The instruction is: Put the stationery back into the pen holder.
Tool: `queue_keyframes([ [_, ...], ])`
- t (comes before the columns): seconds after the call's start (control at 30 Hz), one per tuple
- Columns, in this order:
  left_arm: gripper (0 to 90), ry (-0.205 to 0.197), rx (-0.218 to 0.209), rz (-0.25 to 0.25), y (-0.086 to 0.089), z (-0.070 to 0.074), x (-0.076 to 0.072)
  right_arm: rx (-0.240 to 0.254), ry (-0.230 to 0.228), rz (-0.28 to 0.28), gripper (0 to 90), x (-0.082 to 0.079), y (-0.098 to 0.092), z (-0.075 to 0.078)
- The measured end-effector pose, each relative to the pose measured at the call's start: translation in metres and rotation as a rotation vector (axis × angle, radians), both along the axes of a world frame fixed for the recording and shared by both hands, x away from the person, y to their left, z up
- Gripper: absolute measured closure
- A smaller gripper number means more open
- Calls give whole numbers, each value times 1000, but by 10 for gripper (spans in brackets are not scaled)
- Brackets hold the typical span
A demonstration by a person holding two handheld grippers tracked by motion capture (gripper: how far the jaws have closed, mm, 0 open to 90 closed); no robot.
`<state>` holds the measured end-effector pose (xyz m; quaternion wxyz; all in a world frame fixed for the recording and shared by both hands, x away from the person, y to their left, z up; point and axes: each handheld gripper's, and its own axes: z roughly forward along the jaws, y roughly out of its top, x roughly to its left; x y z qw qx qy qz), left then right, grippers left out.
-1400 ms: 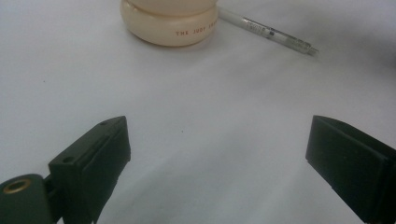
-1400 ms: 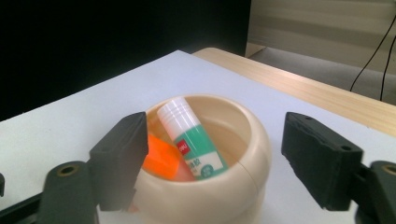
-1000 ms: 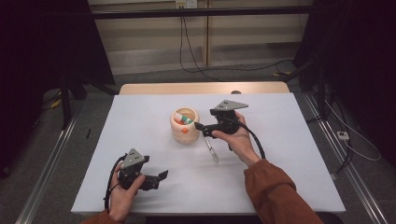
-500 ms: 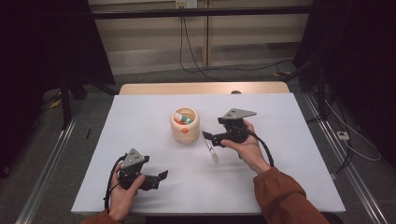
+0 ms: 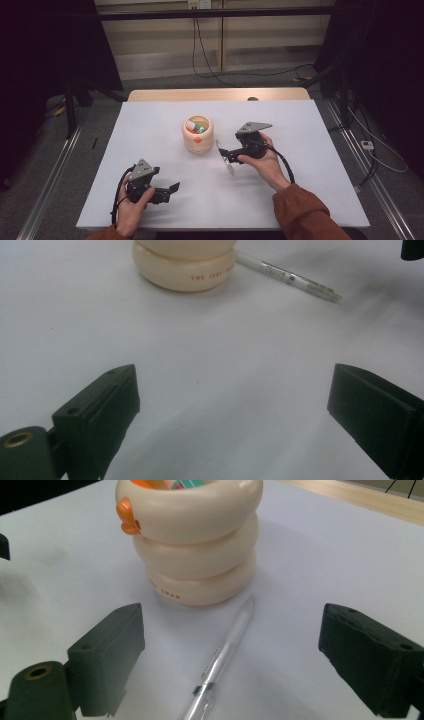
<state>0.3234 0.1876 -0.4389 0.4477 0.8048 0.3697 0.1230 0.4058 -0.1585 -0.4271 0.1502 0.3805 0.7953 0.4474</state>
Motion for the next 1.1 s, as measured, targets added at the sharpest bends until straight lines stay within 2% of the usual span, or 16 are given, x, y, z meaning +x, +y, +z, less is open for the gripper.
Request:
queue_keyframes([
  [0.2, 64, -2, -2, -2, -1, -1, 0, -46, 0, -12, 125, 0, 5, -2],
  [0.37, 64, 3, 2, -1, -1, -1, 0, -61, 3, -39, 139, 5, 11, -2],
  [0.5, 64, 3, 2, -3, -1, -1, 0, -82, 42, -39, 146, 9, 16, -2],
  [0.73, 64, 2, 3, 0, 0, 0, 0, -84, 103, -44, 145, 16, 22, -6],
  [0.93, 64, -2, -2, -2, 0, 0, 0, -121, 126, -44, 147, 22, 24, -6],
  [1.1, 64, -4, -6, 2, 0, 0, 0, -146, 199, -47, 173, 28, 27, -7],
])
